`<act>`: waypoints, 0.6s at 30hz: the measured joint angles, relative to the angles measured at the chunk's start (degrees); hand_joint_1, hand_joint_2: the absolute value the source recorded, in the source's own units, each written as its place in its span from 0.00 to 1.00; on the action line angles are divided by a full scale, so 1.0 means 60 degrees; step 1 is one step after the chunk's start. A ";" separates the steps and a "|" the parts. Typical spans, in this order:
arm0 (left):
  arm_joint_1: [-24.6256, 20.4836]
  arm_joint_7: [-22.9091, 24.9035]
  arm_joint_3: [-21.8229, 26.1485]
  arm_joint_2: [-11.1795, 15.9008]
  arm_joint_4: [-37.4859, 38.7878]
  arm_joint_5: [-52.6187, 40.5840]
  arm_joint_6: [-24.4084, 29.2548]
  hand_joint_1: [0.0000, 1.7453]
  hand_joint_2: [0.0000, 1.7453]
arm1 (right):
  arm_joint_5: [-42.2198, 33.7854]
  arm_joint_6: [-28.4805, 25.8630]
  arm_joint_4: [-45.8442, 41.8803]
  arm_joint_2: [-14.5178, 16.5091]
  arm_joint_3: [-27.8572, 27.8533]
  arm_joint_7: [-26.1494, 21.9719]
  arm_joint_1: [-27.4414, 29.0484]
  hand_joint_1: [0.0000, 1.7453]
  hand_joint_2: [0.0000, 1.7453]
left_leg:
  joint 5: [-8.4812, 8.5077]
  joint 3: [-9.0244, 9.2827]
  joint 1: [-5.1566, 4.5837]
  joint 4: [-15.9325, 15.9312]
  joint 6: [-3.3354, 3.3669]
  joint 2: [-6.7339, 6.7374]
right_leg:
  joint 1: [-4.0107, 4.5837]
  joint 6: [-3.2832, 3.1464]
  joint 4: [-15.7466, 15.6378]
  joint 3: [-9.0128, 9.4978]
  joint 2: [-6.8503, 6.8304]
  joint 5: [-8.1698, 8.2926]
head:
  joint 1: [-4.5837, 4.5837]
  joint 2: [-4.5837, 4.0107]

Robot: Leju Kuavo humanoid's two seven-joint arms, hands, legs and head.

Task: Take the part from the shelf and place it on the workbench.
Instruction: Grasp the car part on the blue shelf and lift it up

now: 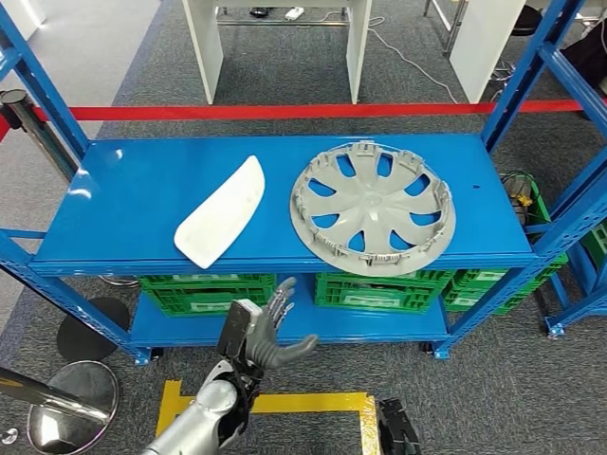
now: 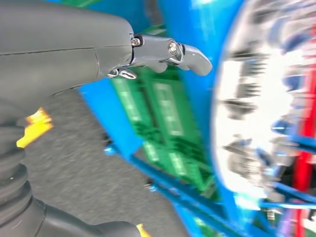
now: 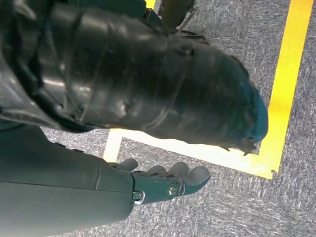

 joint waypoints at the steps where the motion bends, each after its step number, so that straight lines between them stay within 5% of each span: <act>1: -0.0023 -0.0069 -0.0026 -0.0004 -0.0233 -0.0064 0.0115 0.00 1.00 | 0.0021 -0.0007 0.0000 0.0005 -0.0001 -0.0001 0.0001 0.00 0.00 | 0.0000 0.0000 0.0000 0.0000 0.0000 0.0000 | 0.0000 0.0000 0.0000 0.0000 0.0000 0.0000 | -0.0001 -0.0001; 9: -0.0170 -0.0373 -0.0172 0.0027 -0.1904 -0.0327 0.0751 0.00 1.00 | 0.0082 -0.0038 0.0000 0.0045 -0.0038 -0.0029 0.0004 0.00 0.00 | 0.0000 -0.0001 0.0001 0.0000 0.0000 0.0000 | 0.0000 0.0000 0.0001 0.0002 0.0000 0.0000 | 0.0002 0.0000; 18: -0.0166 -0.0491 -0.0225 0.0086 -0.2420 -0.0383 0.0937 0.00 1.00 | 0.0099 -0.0043 0.0003 0.0058 -0.0097 -0.0031 0.0004 0.00 0.00 | 0.0000 -0.0002 0.0001 0.0000 0.0000 0.0000 | -0.0001 0.0000 0.0001 0.0000 0.0000 0.0000 | 0.0000 0.0000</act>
